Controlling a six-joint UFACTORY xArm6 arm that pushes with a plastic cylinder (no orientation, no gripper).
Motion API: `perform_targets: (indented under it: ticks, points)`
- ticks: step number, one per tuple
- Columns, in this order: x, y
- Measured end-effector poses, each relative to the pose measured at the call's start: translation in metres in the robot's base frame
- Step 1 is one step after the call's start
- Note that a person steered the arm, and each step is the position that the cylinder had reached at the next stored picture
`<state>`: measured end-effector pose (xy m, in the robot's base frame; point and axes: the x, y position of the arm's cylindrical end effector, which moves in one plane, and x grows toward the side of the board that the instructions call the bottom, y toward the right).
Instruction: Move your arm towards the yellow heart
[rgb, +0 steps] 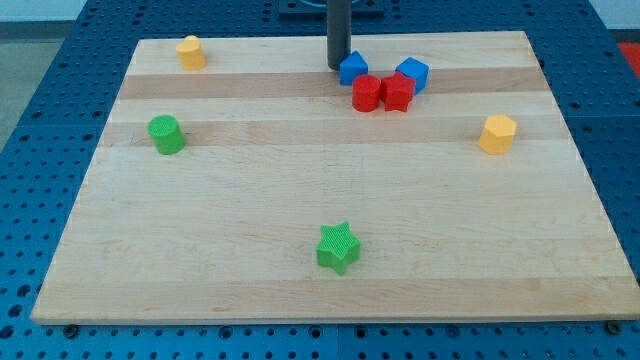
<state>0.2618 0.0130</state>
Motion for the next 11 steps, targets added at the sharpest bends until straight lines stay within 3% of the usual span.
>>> perform_targets:
  ticks: [3, 4, 7, 10, 11]
  points:
    - [0.017, 0.025]
    - [0.011, -0.013]
    - [-0.062, -0.141]
    - [-0.069, -0.239]
    - [-0.055, -0.245]
